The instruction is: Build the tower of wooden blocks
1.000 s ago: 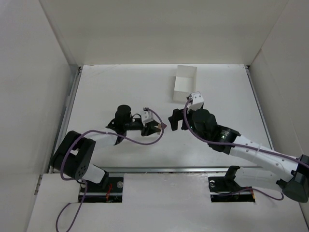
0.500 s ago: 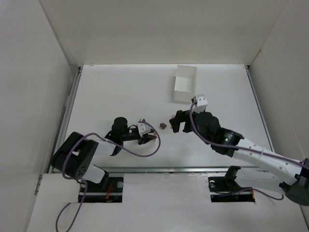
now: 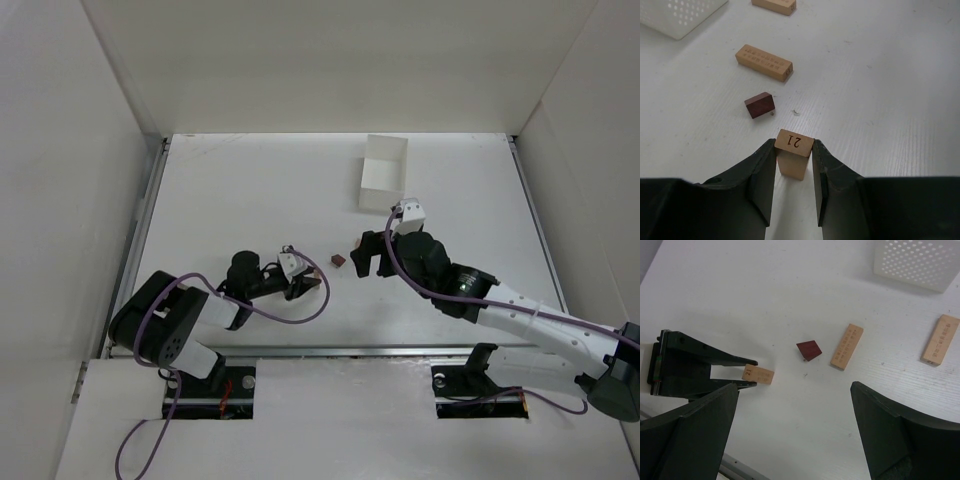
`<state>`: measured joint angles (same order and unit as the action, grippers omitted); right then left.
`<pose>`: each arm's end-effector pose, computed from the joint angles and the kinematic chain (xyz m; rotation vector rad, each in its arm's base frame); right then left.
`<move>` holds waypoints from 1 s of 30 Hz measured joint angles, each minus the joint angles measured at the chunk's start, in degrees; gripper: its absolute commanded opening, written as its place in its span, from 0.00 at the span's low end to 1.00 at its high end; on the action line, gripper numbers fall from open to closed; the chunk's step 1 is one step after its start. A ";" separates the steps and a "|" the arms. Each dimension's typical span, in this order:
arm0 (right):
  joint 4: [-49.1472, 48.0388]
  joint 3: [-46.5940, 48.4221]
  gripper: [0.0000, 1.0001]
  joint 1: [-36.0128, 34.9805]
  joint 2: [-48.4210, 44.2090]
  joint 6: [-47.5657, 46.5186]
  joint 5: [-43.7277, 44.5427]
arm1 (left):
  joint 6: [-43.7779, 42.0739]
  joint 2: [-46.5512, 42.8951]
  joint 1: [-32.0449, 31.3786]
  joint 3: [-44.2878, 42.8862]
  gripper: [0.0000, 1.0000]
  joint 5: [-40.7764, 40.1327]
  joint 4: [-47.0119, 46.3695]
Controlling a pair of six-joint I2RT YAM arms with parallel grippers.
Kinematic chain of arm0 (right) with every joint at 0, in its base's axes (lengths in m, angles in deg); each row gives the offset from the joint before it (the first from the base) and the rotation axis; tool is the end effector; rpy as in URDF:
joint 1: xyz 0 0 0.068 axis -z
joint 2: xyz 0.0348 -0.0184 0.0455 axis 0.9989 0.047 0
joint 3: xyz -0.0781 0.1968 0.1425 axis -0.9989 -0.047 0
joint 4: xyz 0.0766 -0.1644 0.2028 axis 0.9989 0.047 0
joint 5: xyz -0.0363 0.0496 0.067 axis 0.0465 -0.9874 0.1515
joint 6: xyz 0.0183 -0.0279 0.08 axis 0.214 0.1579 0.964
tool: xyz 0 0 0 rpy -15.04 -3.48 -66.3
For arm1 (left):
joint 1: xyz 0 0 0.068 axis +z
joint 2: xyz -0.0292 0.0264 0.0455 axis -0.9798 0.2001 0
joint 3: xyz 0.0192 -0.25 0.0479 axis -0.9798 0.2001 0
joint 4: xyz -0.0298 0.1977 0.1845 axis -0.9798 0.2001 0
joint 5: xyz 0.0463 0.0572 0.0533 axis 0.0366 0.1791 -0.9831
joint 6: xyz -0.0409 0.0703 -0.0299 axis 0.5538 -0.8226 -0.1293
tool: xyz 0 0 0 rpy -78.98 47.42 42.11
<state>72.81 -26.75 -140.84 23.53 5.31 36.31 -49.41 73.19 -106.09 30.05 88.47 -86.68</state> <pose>0.1957 0.2134 0.2651 -0.1981 1.9841 0.5077 0.2072 -0.1681 0.1195 1.1211 1.2907 -0.7988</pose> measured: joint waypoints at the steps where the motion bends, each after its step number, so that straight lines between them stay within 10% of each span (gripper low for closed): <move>1: 0.00 0.00 1.00 0.02 0.00 -0.02 0.00 | 0.66 0.02 0.00 0.35 0.14 -0.48 -0.46; 12: 0.02 0.00 1.00 0.00 0.00 -1.11 0.00 | 3.06 0.04 0.00 1.66 0.46 -1.68 -2.45; 30: 0.02 0.00 1.00 0.02 0.00 -1.99 0.00 | -4.57 0.28 0.00 0.26 0.40 5.14 2.73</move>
<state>72.83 -26.75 -140.82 23.53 3.32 36.31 -53.97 73.47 -106.09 30.31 93.60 -83.95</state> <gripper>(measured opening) 0.999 0.400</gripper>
